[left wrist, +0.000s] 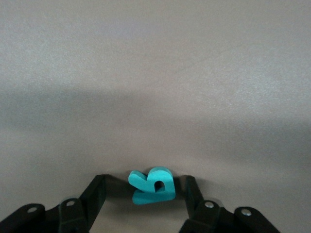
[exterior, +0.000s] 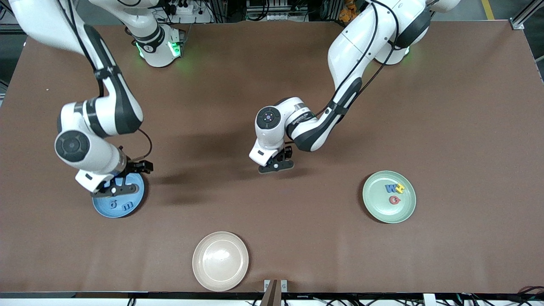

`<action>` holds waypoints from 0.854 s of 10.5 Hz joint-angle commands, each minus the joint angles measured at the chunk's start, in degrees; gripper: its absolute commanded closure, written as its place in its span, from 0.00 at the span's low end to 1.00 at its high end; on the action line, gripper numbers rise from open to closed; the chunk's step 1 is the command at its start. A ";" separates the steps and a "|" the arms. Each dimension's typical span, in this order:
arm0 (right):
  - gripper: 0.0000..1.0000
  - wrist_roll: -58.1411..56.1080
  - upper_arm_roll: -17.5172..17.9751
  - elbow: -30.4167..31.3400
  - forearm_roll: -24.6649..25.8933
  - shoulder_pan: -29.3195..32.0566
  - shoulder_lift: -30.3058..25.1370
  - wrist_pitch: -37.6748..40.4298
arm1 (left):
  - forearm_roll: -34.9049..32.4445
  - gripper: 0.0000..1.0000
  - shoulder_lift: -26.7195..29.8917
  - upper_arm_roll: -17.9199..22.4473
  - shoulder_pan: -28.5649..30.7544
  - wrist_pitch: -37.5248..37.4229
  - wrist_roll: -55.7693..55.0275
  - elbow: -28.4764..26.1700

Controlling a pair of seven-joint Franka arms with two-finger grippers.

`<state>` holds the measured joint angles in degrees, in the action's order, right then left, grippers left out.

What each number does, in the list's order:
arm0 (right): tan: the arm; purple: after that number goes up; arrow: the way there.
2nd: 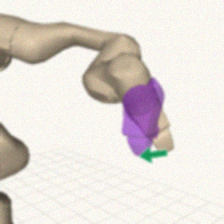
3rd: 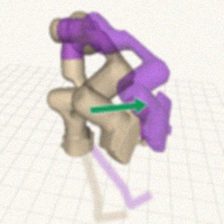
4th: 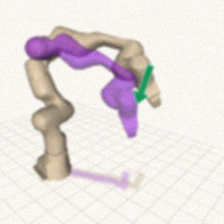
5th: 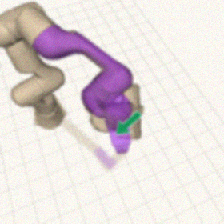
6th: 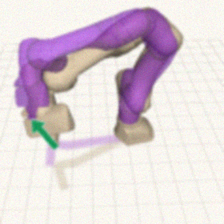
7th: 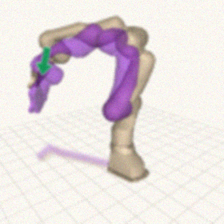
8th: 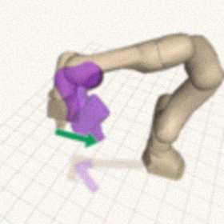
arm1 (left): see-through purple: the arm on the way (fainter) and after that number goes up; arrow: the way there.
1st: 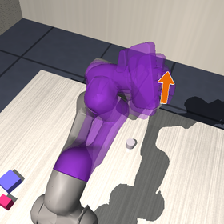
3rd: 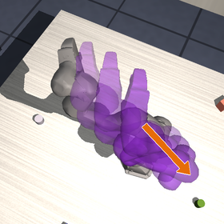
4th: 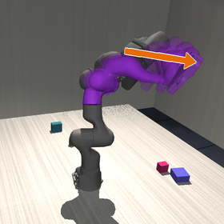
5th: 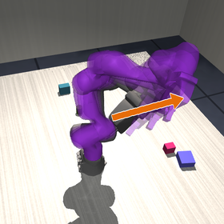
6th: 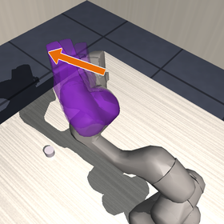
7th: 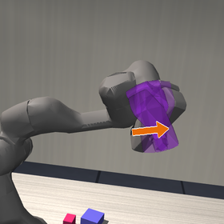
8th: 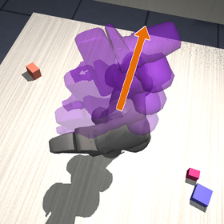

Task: Sort upper and lower case letters into plates
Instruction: 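Release E on the blue plate and raise the right gripper away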

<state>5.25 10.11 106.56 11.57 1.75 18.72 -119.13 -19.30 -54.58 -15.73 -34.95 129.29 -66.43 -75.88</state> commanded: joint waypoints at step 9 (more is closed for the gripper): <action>0.00 -0.15 -0.35 4.90 -12.34 1.24 -26.19 12.84 | 1.10 1.00 3.15 0.44 1.90 -0.53 -1.15 0.56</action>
<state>5.30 9.78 112.66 1.51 2.10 -5.30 -109.27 -18.98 -53.74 -15.56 -34.04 129.30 -66.52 -74.63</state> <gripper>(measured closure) 0.000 0.621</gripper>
